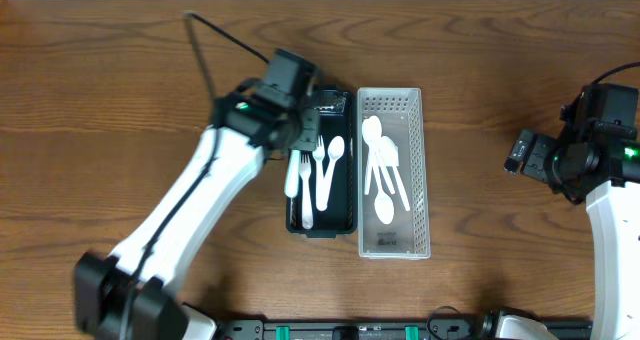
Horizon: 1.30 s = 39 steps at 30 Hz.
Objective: Pack container
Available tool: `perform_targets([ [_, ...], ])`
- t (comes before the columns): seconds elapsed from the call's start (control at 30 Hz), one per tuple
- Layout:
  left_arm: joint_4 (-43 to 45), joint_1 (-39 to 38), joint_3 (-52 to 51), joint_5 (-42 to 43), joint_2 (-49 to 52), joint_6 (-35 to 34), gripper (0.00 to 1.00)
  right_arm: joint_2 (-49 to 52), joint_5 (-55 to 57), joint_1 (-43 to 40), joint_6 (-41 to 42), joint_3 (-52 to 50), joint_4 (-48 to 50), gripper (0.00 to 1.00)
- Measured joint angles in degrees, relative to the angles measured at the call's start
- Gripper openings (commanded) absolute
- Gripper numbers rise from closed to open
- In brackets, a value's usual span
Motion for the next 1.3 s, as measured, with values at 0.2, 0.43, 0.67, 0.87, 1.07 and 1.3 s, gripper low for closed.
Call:
perform_targets([
  [0.2, 0.2, -2.5, 0.0, -0.1, 8.6, -1.9, 0.06, 0.0, 0.0, 0.0, 0.0, 0.0, 0.0, 0.99],
  [0.43, 0.5, -3.0, 0.0, -0.1, 11.1, -2.8, 0.09, 0.0, 0.0, 0.0, 0.0, 0.0, 0.0, 0.99],
  [0.67, 1.6, -3.0, 0.0, -0.5, 11.1, -2.8, 0.57, 0.0, 0.0, 0.0, 0.0, -0.1, 0.0, 0.99],
  [0.87, 0.2, -3.0, 1.5, -0.9, 11.1, 0.1, 0.73, 0.0, -0.9, 0.1, -0.6, -0.9, 0.6, 0.99],
  [1.07, -0.4, -2.3, 3.9, -3.5, 7.4, 3.4, 0.98, 0.0, -1.4, 5.8, -2.1, -1.0, 3.5, 0.99],
  [1.3, -0.2, 6.7, 4.8, -5.9, -1.5, 4.7, 0.98, 0.1, -2.3, 17.3, -4.1, -1.1, 14.9, 0.99],
])
